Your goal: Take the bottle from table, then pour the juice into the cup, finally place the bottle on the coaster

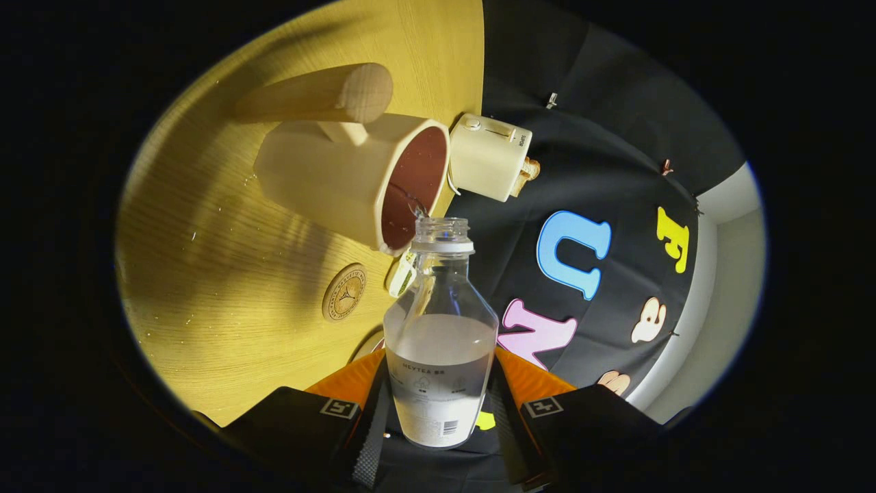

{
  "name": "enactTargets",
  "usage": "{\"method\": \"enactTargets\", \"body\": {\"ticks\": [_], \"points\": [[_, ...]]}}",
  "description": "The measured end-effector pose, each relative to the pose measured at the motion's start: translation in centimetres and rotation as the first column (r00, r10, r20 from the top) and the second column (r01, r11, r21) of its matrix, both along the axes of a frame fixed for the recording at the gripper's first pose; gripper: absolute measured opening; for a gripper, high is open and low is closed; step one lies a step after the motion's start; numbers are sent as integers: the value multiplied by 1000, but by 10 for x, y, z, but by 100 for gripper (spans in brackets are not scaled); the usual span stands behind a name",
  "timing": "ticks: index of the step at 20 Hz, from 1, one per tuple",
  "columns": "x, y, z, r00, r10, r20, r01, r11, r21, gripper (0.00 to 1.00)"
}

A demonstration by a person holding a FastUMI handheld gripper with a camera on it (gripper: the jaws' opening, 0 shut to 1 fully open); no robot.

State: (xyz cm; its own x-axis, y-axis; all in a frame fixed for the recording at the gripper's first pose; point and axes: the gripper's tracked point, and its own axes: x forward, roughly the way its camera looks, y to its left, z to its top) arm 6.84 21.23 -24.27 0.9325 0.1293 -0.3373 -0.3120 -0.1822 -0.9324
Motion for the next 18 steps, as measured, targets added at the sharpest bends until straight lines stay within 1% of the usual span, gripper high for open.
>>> {"method": "enactTargets", "body": {"ticks": [5, 10, 18], "points": [[1, 1, 1, 999, 47, 22, -46, 998, -34, 72], [5, -2, 2, 998, 61, 34, -59, 997, -54, 72], [16, -2, 8, 992, 113, 60, -107, 990, -93, 72]]}}
